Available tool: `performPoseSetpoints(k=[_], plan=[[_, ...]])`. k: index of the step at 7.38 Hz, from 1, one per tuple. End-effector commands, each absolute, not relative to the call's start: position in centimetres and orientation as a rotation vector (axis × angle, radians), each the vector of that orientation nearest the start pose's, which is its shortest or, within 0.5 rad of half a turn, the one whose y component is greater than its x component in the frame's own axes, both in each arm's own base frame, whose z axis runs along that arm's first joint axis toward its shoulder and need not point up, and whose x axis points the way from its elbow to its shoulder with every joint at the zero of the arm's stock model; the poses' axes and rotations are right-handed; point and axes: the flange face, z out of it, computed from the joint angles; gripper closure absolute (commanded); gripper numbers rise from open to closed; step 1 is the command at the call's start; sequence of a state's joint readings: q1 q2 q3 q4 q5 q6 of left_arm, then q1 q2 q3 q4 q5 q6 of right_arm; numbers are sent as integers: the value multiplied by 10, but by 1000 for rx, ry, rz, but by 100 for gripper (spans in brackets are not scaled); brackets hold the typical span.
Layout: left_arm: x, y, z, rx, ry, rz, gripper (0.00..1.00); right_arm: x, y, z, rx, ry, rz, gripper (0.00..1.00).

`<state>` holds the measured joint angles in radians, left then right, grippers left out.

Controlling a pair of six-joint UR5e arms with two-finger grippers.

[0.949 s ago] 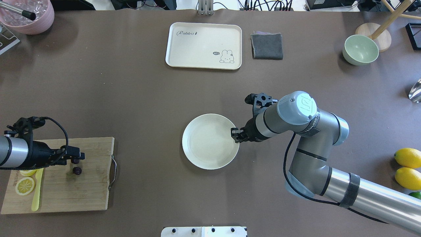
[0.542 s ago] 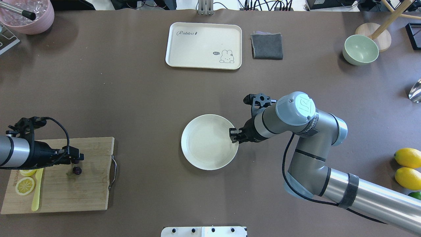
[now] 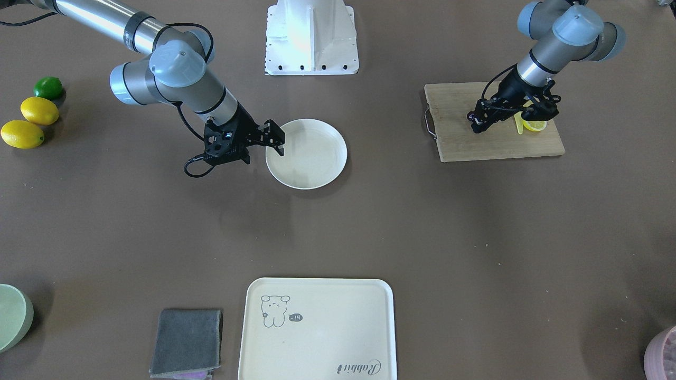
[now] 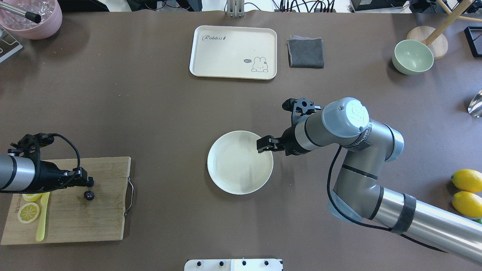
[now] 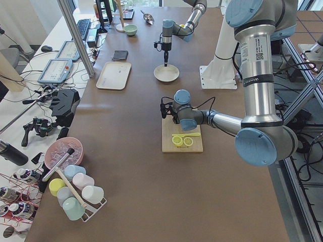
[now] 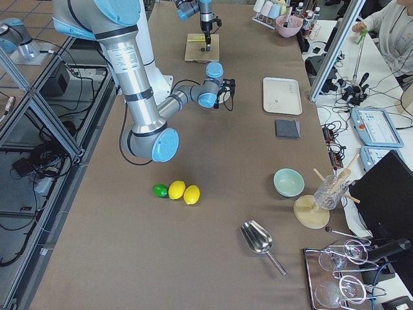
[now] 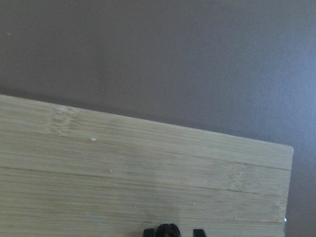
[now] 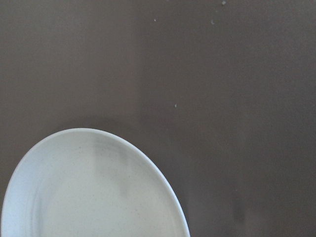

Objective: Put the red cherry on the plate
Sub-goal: 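Lift the cherries with the left gripper while the right gripper releases the plate and withdraws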

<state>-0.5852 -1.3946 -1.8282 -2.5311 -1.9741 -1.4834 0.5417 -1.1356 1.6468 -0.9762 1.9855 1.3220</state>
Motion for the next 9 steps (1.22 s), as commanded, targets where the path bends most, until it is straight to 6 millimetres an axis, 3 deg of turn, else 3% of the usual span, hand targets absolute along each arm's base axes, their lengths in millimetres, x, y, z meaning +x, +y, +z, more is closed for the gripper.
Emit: performPoseSetpoints(k=[1,3,4,5,7,9], plan=[[320,-325,509,-7,1092,-237,93,-498,-420,309,84,-1144,43,1],[320,-324,505,-12,1101,-232,95,-487,-430,316,86,-1137,59,1],[318,-327,491,-3,1127,-229,95,-468,-439,335,80,-1117,72,1],[320,-328,471,-1,1165,-213,95,-430,-453,353,50,-1116,69,1],[348,-349,409,-25,1268,-252,95,-352,-464,401,78,-1087,-5,1],[412,-388,295,-85,1274,-341,95,-295,-469,454,101,-1039,-67,1]])
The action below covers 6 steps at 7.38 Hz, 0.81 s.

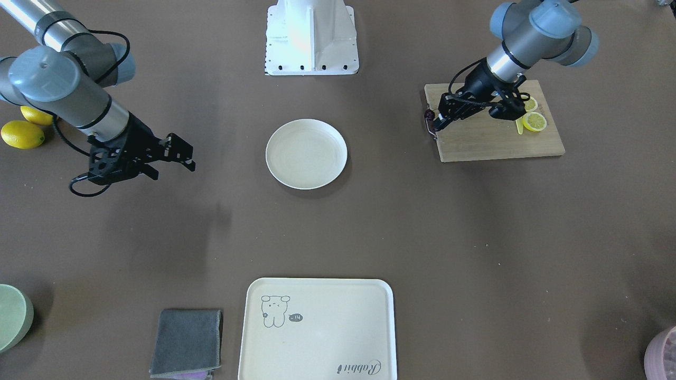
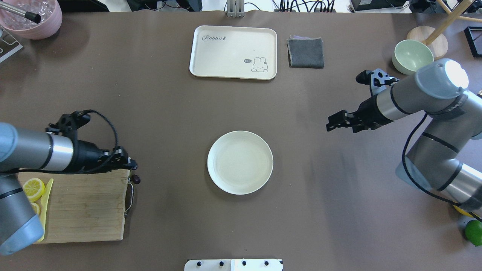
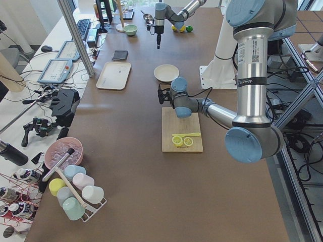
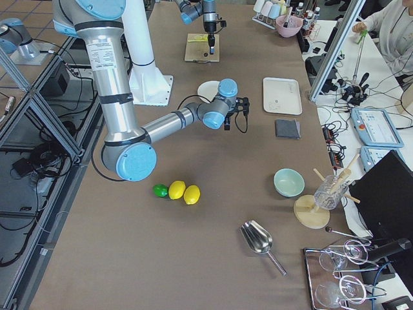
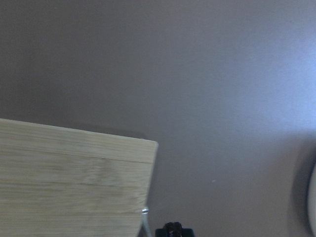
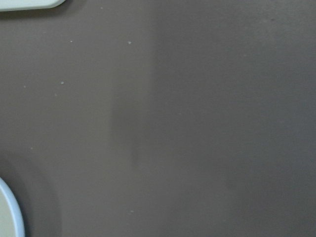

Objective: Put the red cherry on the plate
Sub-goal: 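Lift the cherries with the left gripper while the right gripper releases the plate and withdraws, then carry the cherries over the white plate and open the left gripper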

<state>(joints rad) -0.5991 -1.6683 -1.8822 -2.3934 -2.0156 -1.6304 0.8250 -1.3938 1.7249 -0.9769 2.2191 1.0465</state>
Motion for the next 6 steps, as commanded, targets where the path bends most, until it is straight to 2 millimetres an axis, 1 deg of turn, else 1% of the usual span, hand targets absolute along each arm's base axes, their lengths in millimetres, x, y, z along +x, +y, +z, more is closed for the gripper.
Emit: performPoseSetpoints(k=[1,2,4,5,6], plan=[[452,-404,234,-83,1251,-396,95,-273,-468,477,112,-1019,-93,0],[500,-395,203,-67,1235,-410,95,-259,-465,491,118,-1003,-110,1],[558,-389,202,-41,1193,-417,94,-242,-461,507,119,-984,-100,1],[589,-381,194,-27,1187,-431,94,-240,-461,514,130,-973,-127,1],[606,-376,194,-23,1175,-445,94,-240,-461,514,130,-973,-127,1]])
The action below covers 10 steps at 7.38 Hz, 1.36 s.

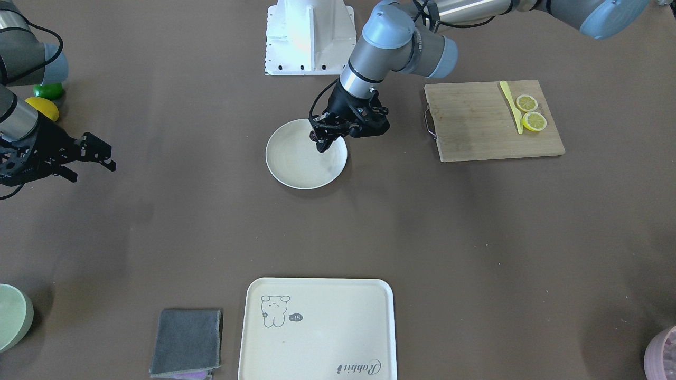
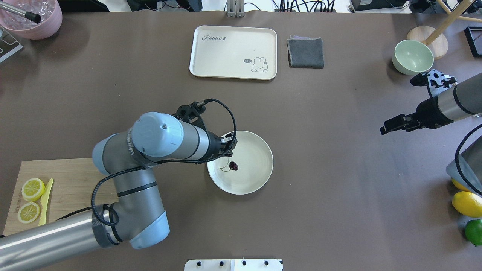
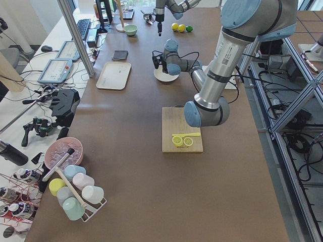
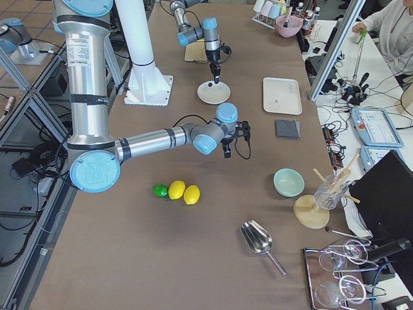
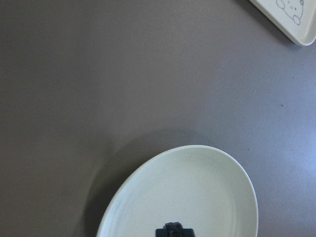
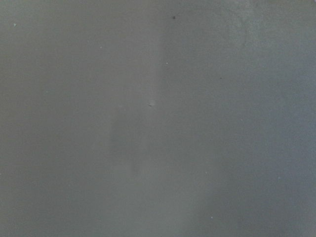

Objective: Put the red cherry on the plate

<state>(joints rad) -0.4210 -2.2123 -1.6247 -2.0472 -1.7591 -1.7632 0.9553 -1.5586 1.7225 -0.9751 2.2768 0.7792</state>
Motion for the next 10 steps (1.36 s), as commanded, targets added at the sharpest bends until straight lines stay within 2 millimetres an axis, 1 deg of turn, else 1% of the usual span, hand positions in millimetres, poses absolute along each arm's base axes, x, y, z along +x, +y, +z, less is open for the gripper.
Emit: performPoseSetpoints(k=[1,2,3,4,5,6,7,8,9,10], plan=[[610,-372,196,-25,1170,-442,93,-240,-461,514,131,-972,-126,0],[612,-370,198,-28,1165,-437,84,-237,-461,512,136,-974,-125,0],[612,-370,199,-25,1162,-432,44,-231,-455,514,134,-972,-121,0],[609,-368,197,-26,1168,-426,36,-226,-450,515,134,-971,-117,0],[594,-366,185,-22,1196,-422,20,-219,-447,515,138,-969,-110,0],[563,-371,195,-25,1204,-431,3,-212,-447,510,151,-976,-104,0],[517,-405,207,-57,1169,-440,3,-204,-450,511,147,-981,-91,0],[454,-449,213,-51,1120,-361,3,-196,-452,511,151,-983,-80,0],[392,-476,229,9,1034,-282,3,-179,-457,517,163,-979,-69,0],[346,-482,266,88,935,-154,3,-159,-461,531,183,-955,-83,0]])
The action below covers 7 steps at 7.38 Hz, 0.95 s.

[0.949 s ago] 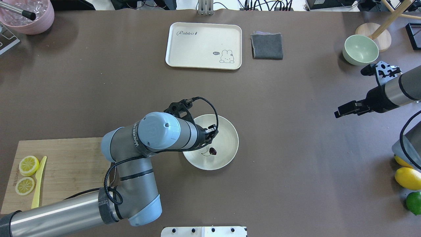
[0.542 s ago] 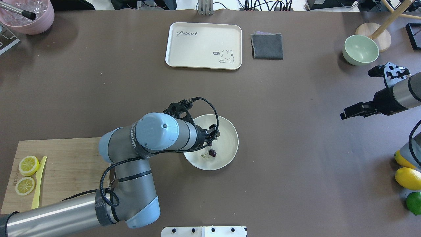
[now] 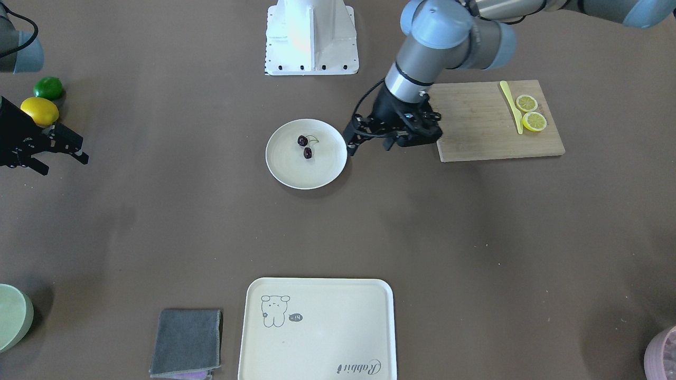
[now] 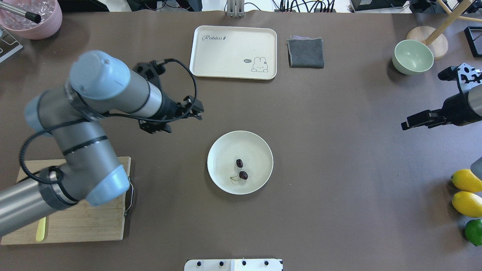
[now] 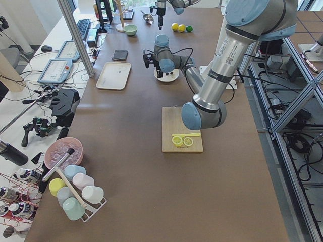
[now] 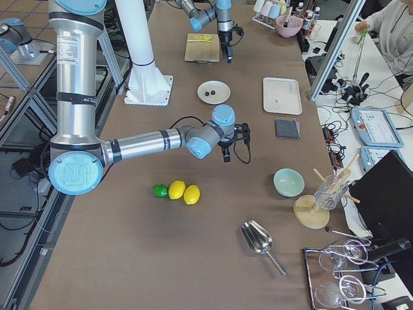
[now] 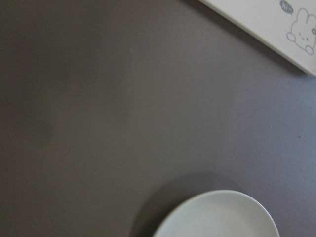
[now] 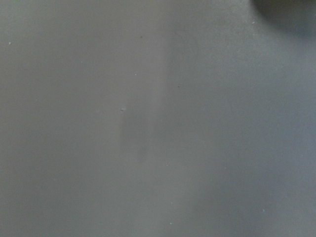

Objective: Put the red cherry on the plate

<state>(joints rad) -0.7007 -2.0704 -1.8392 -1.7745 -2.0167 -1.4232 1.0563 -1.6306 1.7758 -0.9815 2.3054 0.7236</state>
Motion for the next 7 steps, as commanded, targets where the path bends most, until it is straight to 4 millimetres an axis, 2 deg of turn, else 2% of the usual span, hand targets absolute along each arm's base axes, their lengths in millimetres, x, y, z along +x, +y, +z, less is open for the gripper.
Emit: performPoseSetpoints(k=[1,2,3,4,5,6,7], plan=[[279,-498,317,148,828,-68,3,-131,-471,550,206,-914,-103,0],[206,-512,369,168,776,47,3,-106,-482,565,213,-868,-144,0],[135,-515,421,196,751,170,3,-70,-493,571,224,-842,-171,0],[69,-516,483,181,723,202,2,-35,-496,587,223,-832,-212,0],[18,-517,538,129,711,135,2,-10,-494,597,228,-831,-229,0],[-8,-520,578,89,712,88,2,1,-493,600,224,-830,-210,0],[-52,-517,606,118,701,130,2,7,-490,603,222,-830,-197,0]])
